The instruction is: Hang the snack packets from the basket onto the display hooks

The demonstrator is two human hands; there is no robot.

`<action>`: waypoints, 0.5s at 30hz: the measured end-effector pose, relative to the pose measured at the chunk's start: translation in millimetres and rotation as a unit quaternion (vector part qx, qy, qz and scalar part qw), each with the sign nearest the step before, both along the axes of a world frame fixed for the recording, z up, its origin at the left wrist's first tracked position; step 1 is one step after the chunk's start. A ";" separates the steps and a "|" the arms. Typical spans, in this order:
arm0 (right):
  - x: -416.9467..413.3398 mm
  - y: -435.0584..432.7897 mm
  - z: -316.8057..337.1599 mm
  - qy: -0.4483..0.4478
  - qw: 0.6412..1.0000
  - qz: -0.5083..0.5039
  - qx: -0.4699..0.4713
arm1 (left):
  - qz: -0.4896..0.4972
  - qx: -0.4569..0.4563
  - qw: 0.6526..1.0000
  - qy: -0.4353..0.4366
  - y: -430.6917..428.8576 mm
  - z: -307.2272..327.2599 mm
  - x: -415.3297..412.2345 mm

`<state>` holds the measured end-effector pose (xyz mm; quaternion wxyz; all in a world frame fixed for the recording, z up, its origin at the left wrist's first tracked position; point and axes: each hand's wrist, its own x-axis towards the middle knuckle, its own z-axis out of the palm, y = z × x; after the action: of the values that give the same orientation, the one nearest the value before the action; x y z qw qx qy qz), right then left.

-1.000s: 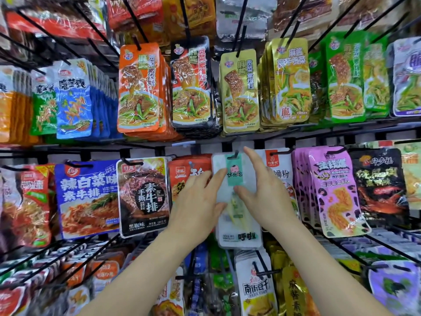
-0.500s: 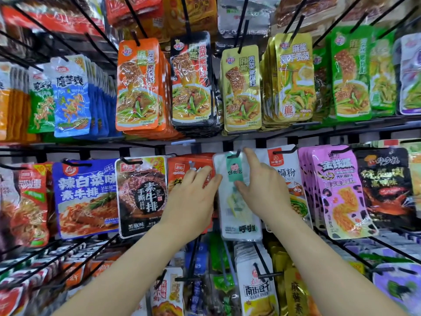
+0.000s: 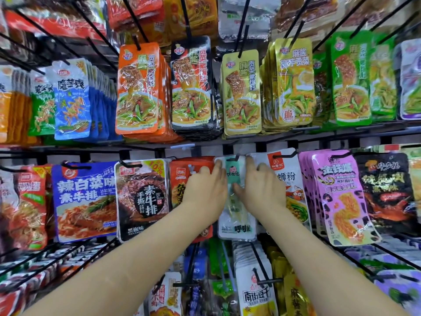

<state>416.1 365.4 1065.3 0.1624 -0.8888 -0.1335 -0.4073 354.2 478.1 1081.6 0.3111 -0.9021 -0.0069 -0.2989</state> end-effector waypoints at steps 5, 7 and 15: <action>0.6 -8.6 -7.7 -0.081 0.995 0.045 -0.036 | -0.014 -0.011 1.000 -0.012 1.5 1.1 -3.9; 4.1 -12.5 -15.0 -0.130 0.985 0.075 -0.081 | -0.042 -0.021 0.998 -0.032 8.7 -4.3 -9.6; -5.8 -5.2 -24.8 -0.090 0.972 0.029 -0.217 | -0.111 -0.053 0.988 -0.090 48.9 -47.1 -33.8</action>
<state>410.3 360.2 1040.5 -0.0351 -0.8585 -0.2582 -0.4417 320.4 527.1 1034.5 0.2257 -0.8819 0.0494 -0.4109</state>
